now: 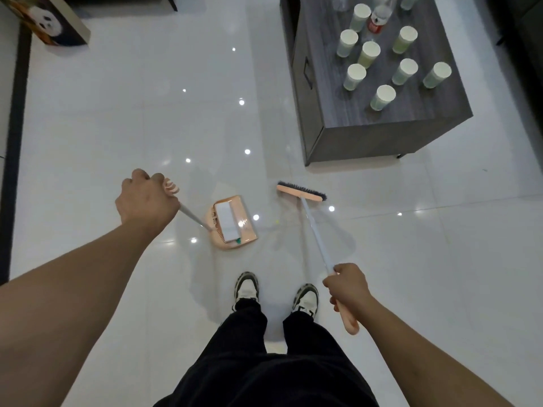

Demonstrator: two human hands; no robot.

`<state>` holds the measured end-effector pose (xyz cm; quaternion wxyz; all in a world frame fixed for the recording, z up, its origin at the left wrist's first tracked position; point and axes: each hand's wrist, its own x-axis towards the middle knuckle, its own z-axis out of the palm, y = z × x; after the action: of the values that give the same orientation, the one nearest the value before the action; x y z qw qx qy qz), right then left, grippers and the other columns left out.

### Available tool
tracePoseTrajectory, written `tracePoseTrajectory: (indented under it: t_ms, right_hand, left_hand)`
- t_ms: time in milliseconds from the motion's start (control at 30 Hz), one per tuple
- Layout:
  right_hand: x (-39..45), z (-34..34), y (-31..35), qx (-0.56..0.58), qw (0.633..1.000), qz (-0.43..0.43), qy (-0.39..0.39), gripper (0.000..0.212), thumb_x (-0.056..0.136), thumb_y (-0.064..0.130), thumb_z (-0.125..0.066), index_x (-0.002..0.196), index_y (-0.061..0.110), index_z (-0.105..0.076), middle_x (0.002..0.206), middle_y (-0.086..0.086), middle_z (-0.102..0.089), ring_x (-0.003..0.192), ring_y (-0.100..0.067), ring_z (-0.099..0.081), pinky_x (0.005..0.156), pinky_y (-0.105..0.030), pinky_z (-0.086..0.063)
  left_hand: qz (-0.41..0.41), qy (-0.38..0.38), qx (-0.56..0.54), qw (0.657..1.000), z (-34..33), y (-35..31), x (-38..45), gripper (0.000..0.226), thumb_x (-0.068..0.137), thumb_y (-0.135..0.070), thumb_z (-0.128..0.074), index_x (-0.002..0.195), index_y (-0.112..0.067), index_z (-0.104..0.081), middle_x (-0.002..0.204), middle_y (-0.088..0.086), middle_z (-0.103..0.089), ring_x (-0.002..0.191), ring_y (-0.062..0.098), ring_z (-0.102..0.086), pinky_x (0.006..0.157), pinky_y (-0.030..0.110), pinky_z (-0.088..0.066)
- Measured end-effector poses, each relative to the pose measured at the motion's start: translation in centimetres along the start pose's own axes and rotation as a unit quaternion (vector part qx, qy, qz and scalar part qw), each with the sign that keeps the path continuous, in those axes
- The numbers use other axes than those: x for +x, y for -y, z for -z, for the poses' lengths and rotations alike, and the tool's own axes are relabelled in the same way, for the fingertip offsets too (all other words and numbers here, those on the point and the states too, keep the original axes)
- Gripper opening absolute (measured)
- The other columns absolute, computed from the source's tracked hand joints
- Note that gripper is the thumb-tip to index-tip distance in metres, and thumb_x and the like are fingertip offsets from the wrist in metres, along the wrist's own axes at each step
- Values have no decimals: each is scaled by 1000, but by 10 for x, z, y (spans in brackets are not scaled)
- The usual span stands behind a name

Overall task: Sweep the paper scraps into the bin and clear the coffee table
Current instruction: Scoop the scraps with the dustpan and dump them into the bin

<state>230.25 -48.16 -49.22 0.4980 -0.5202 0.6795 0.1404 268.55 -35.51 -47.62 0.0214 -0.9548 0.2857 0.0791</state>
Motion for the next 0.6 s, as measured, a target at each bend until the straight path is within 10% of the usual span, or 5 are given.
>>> tracePoseTrajectory:
  t_ms: [467,600]
  right_hand:
    - [43,-7,94,-54,995,67,49,4,80,-2,-56,78,2,-56,63,-14,-51,40,-24,-49,44,-29,-44]
    - [81,-3,112,-97,988,107,63,10,81,1,-56,88,4,-63,62,-14,-57,43,-27,-56,42,-35,-50]
  left_hand:
    - [-17,82,64,994,-5,12,17,30,74,-14,-61,104,-14,-63,101,9,-53,90,31,-47,68,35,-33]
    - [-59,35,155,986,-19,-6,14,24,69,-11,-61,92,-11,-66,98,10,-55,95,34,-44,90,48,-31]
